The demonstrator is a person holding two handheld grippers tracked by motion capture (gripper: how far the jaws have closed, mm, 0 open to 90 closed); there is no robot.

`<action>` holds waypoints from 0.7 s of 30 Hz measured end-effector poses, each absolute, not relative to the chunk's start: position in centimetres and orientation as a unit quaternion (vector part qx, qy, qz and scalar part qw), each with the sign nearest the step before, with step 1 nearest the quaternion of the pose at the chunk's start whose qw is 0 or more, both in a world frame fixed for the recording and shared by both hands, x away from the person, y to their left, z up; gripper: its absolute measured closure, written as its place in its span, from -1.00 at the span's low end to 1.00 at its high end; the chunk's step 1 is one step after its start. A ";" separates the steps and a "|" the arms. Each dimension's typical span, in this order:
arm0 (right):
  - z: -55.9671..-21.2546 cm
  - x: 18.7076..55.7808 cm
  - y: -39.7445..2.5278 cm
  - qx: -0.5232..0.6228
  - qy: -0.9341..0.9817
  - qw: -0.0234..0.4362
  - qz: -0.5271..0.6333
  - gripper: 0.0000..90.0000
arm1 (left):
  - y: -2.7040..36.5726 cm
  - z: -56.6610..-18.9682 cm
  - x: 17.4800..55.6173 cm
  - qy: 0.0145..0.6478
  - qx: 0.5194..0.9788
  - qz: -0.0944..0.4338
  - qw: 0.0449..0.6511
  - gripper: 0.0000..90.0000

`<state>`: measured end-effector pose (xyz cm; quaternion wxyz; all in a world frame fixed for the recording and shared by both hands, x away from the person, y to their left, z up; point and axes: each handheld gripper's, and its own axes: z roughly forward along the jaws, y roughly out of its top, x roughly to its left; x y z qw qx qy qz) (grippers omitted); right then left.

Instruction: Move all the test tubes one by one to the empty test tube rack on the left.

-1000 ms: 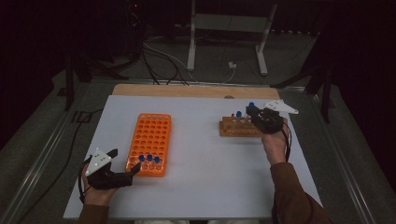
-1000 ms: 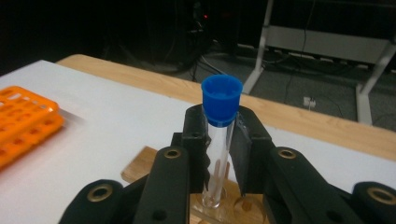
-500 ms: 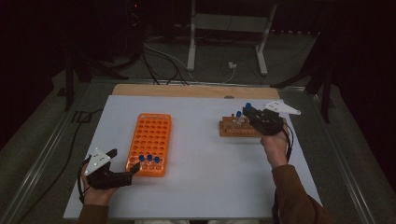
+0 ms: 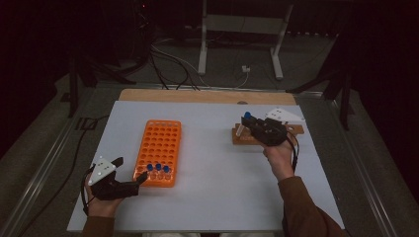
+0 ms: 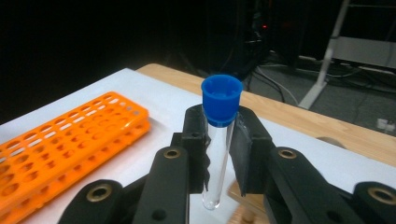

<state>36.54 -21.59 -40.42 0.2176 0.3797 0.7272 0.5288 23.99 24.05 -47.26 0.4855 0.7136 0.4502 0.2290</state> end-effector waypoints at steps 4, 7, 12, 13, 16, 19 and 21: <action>-40.6 36.5 -20.6 0.371 0.733 0.209 0.531 0.70 | 24.1 -47.3 24.0 0.450 0.714 0.228 0.485 -0.99; -40.6 36.5 -19.9 0.366 0.736 0.201 0.533 0.70 | 24.0 -47.3 24.0 0.450 0.715 0.228 0.484 -0.99; -40.6 36.4 -18.9 0.357 0.739 0.192 0.538 0.70 | 24.0 -47.3 24.0 0.450 0.715 0.228 0.484 -0.99; -40.6 36.4 -18.7 0.355 0.740 0.190 0.539 0.70 | 24.1 -47.3 24.0 0.450 0.715 0.228 0.484 -0.99; -40.5 36.3 -18.0 0.350 0.742 0.185 0.541 0.70 | 24.1 -47.3 24.0 0.451 0.714 0.229 0.483 -0.99; -40.5 36.3 -17.4 0.346 0.743 0.181 0.543 0.69 | 24.1 -47.3 24.0 0.452 0.714 0.229 0.482 -0.99; -40.5 36.2 -17.0 0.343 0.744 0.177 0.545 0.70 | 24.2 -47.3 24.0 0.452 0.714 0.230 0.482 -0.99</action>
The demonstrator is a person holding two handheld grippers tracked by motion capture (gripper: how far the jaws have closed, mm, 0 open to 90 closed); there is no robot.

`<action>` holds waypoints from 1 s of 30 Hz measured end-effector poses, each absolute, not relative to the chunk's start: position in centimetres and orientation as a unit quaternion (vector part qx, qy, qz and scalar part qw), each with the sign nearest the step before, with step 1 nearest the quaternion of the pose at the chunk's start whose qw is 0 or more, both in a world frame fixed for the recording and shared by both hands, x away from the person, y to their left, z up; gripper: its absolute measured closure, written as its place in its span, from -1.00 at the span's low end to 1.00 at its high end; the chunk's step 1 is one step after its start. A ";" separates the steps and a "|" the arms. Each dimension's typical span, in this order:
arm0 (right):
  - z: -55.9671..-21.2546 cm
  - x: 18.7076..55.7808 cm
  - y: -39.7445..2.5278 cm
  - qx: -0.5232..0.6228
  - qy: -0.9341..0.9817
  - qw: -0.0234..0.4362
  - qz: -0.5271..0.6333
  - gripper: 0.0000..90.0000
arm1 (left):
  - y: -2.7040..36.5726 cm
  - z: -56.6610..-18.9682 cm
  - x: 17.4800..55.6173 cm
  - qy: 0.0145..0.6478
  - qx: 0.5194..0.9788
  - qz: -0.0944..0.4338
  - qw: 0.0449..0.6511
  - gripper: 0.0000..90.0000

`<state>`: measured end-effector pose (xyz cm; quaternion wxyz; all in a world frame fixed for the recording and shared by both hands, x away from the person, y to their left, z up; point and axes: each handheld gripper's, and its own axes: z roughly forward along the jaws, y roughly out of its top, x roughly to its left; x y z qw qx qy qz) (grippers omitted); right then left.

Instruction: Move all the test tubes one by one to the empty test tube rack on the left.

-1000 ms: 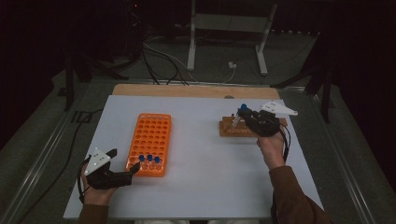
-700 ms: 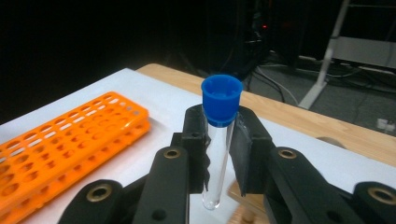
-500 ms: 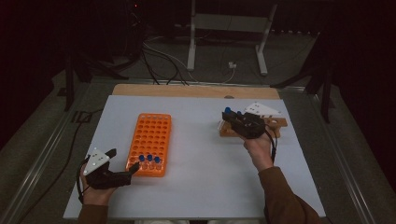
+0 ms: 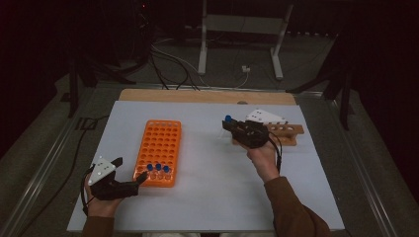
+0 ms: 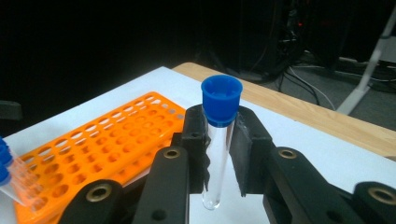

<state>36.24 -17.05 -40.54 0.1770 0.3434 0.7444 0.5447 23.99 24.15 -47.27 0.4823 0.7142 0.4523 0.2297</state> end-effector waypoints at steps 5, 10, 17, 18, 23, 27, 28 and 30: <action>-40.7 36.2 -16.0 0.337 0.749 0.167 0.546 0.69 | 24.2 -47.2 24.0 0.455 0.712 0.229 0.484 -0.99; -40.8 36.1 -14.9 0.330 0.752 0.157 0.549 0.69 | 24.4 -47.2 24.1 0.462 0.708 0.231 0.482 -0.98; -40.8 36.1 -13.2 0.321 0.754 0.141 0.555 0.69 | 24.8 -46.8 24.9 0.476 0.695 0.234 0.486 -0.97; -40.8 36.0 -12.9 0.318 0.755 0.139 0.556 0.69 | 24.9 -46.7 24.9 0.475 0.693 0.232 0.490 -0.96; -40.5 35.8 -11.3 0.304 0.761 0.131 0.558 0.69 | 24.8 -46.3 24.9 0.466 0.695 0.235 0.495 -0.90; -40.5 35.6 -9.9 0.294 0.767 0.121 0.557 0.69 | 24.9 -45.9 25.0 0.462 0.695 0.233 0.499 -0.88; -40.5 35.5 -9.6 0.292 0.769 0.120 0.556 0.69 | 24.9 -45.9 25.1 0.461 0.693 0.229 0.505 -0.88; -40.5 35.4 -8.9 0.287 0.772 0.117 0.555 0.69 | 24.8 -45.9 25.3 0.457 0.695 0.223 0.508 -0.88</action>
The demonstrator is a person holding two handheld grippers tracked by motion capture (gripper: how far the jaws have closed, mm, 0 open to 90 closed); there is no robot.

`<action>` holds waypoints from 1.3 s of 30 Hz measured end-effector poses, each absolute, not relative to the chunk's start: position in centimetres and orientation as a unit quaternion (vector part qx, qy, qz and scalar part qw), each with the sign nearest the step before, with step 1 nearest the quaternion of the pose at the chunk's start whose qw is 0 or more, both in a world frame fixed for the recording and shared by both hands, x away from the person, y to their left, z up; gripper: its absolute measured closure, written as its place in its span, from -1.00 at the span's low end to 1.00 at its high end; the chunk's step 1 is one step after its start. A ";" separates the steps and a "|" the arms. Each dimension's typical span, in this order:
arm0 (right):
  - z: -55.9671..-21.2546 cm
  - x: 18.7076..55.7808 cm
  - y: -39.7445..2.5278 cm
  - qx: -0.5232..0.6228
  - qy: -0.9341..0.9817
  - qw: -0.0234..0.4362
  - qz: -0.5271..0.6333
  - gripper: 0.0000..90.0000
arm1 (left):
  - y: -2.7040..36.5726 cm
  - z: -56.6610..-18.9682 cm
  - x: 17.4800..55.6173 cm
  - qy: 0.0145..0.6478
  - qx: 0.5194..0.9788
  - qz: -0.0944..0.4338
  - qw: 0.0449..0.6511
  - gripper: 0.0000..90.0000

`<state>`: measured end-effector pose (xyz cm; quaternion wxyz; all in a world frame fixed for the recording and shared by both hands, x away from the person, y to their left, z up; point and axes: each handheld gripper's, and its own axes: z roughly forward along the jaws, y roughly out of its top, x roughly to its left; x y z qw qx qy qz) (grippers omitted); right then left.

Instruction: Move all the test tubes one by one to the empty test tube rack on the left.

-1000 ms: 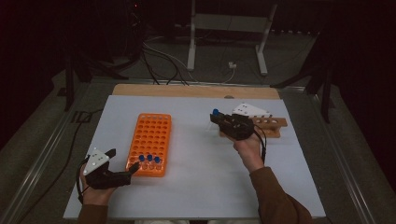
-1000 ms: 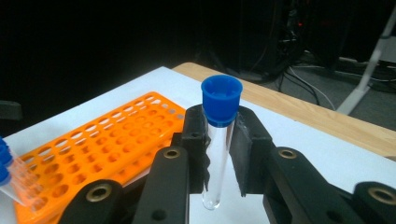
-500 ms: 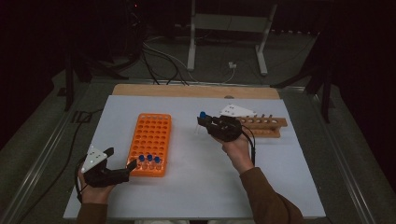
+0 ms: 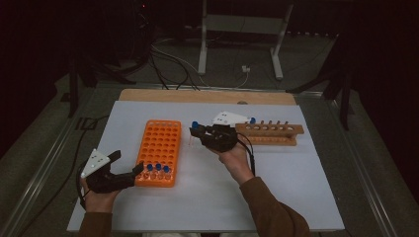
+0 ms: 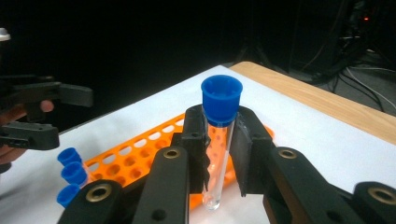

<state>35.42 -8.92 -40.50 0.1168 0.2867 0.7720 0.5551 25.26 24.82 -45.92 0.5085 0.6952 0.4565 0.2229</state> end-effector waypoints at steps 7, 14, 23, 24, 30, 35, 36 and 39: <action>-40.8 35.0 -7.2 0.274 0.781 0.103 0.552 0.69 | 24.3 -45.4 25.9 0.447 0.697 0.220 0.516 -0.87; -40.2 34.6 -5.7 0.265 0.778 0.091 0.563 0.69 | 23.4 -44.7 26.5 0.433 0.700 0.218 0.525 -0.81; -39.8 34.2 -2.9 0.251 0.788 0.081 0.556 0.69 | 21.2 -43.4 27.1 0.387 0.718 0.222 0.534 -0.40; -39.8 34.2 -2.6 0.249 0.790 0.080 0.554 0.69 | 20.9 -43.3 27.2 0.383 0.722 0.222 0.532 -0.35; -39.8 33.7 -1.2 0.240 0.793 0.069 0.556 0.69 | 19.7 -42.9 27.6 0.368 0.738 0.228 0.519 0.05; -39.6 33.4 -0.8 0.234 0.792 0.063 0.560 0.69 | 19.3 -42.8 27.9 0.362 0.744 0.231 0.512 0.42; -39.6 33.3 -0.8 0.232 0.792 0.062 0.561 0.69 | 19.3 -42.8 27.9 0.360 0.745 0.230 0.512 0.47; -39.6 33.2 -0.7 0.228 0.793 0.063 0.561 0.69 | 19.2 -42.9 28.0 0.358 0.746 0.233 0.511 0.61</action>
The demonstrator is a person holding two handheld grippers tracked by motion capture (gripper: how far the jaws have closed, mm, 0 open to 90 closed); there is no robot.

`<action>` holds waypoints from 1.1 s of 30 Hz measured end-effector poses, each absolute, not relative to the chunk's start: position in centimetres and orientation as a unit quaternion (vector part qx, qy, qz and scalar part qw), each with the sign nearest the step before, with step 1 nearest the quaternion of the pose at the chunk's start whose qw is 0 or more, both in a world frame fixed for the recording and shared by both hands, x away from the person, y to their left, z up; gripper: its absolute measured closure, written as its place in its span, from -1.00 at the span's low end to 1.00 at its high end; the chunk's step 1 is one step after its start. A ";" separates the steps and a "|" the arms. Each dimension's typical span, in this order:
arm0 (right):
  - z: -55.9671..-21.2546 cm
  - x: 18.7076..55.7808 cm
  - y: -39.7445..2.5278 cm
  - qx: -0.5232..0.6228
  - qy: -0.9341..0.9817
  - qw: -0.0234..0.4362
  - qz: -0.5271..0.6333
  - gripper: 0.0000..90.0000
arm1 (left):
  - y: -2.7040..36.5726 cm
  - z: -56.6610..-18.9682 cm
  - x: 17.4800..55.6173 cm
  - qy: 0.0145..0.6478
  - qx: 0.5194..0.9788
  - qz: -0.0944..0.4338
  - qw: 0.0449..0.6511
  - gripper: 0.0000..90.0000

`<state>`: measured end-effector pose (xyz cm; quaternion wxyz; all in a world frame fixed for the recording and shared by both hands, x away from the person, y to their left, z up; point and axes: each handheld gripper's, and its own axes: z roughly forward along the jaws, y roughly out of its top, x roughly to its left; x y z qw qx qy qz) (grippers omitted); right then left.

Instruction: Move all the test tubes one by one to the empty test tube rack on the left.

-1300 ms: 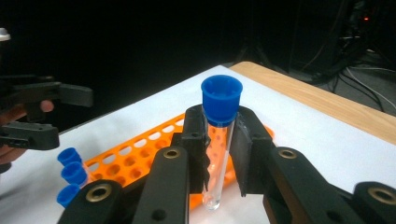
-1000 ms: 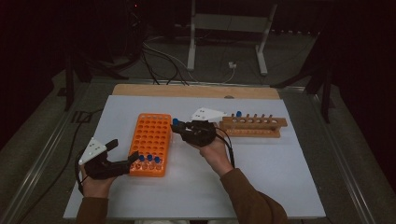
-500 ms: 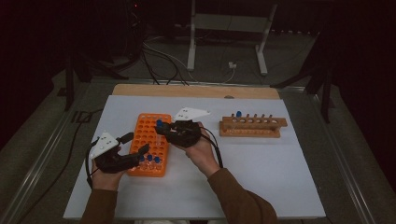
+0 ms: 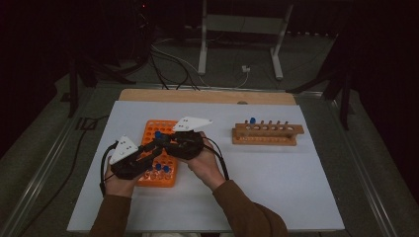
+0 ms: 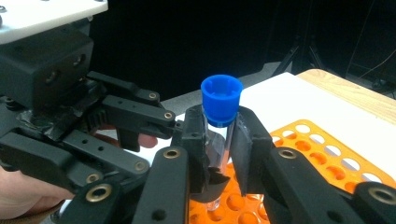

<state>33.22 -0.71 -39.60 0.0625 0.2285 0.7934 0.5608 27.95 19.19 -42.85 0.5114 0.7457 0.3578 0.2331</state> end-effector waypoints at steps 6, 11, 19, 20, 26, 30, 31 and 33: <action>-39.6 33.2 -0.7 0.227 0.794 0.063 0.560 0.69 | 19.1 -42.8 28.0 0.353 0.744 0.235 0.515 0.72; -39.6 33.2 -0.7 0.227 0.794 0.064 0.560 0.66 | 19.1 -42.9 28.0 0.353 0.745 0.238 0.514 0.73; -39.7 33.8 -2.1 0.250 0.784 0.062 0.565 -0.14 | 20.3 -43.1 28.2 0.373 0.735 0.245 0.511 0.73; -39.7 33.9 -2.4 0.254 0.784 0.065 0.562 -0.23 | 20.5 -43.1 28.1 0.374 0.735 0.246 0.510 0.73; -40.3 34.6 -3.9 0.287 0.786 0.087 0.541 -0.69 | 21.5 -43.7 27.8 0.388 0.729 0.240 0.510 0.73; -40.9 35.0 -5.1 0.306 0.787 0.100 0.526 -0.82 | 22.0 -44.1 27.6 0.398 0.724 0.235 0.512 0.73; -41.0 35.0 -5.4 0.309 0.787 0.104 0.524 -0.85 | 22.2 -44.2 27.5 0.399 0.724 0.233 0.512 0.73; -41.3 35.1 -6.0 0.311 0.788 0.110 0.520 -0.91 | 22.4 -44.4 27.4 0.402 0.723 0.232 0.512 0.73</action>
